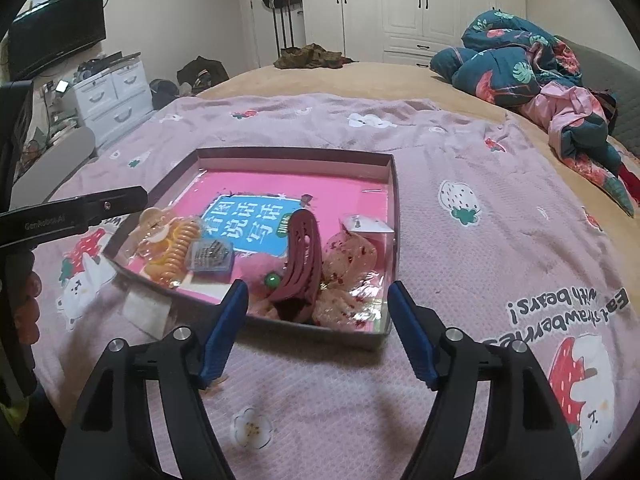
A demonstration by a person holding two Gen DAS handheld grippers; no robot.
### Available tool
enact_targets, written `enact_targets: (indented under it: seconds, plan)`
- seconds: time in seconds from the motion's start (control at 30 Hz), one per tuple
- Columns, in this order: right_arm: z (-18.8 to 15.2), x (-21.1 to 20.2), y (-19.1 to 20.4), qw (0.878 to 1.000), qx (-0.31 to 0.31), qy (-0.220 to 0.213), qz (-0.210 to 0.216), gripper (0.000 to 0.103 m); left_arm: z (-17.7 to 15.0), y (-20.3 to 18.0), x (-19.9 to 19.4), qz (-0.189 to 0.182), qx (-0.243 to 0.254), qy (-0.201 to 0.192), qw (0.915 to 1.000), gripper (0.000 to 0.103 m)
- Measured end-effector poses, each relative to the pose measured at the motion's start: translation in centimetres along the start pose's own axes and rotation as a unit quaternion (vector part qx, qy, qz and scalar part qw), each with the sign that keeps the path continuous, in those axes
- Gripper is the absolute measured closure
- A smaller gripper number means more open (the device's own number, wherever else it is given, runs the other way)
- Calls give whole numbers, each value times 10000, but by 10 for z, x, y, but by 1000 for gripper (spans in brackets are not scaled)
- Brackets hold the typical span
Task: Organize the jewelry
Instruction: 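Open both tools to release the clips in the box, then move the right tool to the pearl clip while the left tool approaches the clear packet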
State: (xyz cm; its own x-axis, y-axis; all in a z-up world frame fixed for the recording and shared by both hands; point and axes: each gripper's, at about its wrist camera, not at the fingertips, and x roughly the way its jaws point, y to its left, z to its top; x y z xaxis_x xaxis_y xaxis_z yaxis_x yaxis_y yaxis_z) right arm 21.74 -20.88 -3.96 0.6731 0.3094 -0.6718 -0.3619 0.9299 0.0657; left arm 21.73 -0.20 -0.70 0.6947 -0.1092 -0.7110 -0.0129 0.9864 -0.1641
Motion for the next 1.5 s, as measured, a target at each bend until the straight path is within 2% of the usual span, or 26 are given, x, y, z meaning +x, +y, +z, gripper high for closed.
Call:
enact_targets:
  seconds: [0.23,0.5,0.6,0.9,1.33,1.5]
  plan:
    - [-7,-13,16,9999,-94,-55,103,27,-17,11,-21,200,-63,-99,9997,26]
    - [-16,-19,34,9995,-221,-29,203,25,-40,34,-36,408,-260,-69,9988,19]
    - [-19,-19,39,9994,-265,-6,240,24,-50,42,-41,537,-294,-54,9981,18]
    - [-28,-14,57,9983,-444,107,356,24,-74,57,-42,606,-417,123,9972,18]
    - [-46,16,71,9954,-485,475,670,25,-86,52,-26,415,-383,423,9975,18]
    - [-48,25,75,9939,-550,526,793,31,-87,43,-16,239,-323,545,9977,18]
